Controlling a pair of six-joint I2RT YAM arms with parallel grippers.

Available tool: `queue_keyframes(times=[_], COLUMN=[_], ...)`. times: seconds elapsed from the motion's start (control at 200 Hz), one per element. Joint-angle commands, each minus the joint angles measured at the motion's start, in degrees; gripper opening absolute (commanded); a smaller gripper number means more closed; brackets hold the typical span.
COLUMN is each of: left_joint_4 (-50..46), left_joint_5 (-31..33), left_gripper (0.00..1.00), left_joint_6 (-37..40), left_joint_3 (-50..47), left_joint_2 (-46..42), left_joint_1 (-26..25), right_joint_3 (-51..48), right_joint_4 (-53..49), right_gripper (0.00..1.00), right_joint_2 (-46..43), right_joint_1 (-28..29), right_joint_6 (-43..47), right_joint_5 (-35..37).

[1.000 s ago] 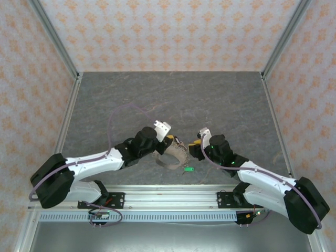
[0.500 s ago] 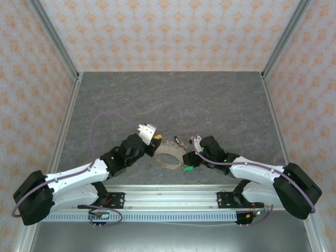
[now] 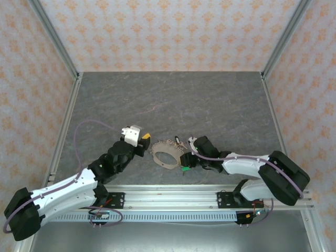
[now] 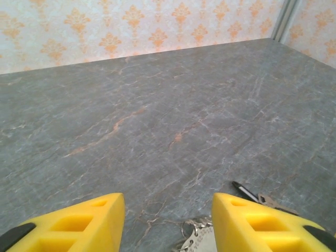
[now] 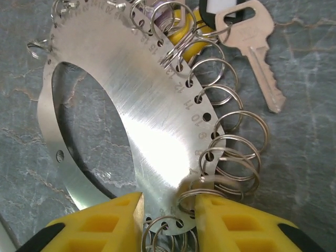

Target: Put the keys on the keyring

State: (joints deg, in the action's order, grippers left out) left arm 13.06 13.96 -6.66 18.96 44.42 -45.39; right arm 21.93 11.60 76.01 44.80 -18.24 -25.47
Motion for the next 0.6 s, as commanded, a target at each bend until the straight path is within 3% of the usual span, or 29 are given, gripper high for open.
queue_keyframes(times=[0.0,0.275,0.596], left_joint_4=[-2.1,-5.2,-9.5], left_joint_5=[3.3,4.6,11.2], left_gripper=[0.49,0.53,0.70], left_joint_6=[-2.2,-2.6,-2.1], left_joint_3=[-1.5,-3.7,-6.3], left_joint_2=[-2.7,-9.0,-16.4], left_joint_1=[0.7,1.5,2.4], right_joint_3=[2.9,4.5,0.4], right_joint_4=[1.2,4.1,3.9], right_gripper=[0.31,0.33,0.46], right_joint_2=[2.6,1.4,-20.7], right_joint_1=[0.8,1.8,1.7], right_joint_6=[-1.7,-0.7,19.7], right_joint_5=[-2.7,-3.3,31.0])
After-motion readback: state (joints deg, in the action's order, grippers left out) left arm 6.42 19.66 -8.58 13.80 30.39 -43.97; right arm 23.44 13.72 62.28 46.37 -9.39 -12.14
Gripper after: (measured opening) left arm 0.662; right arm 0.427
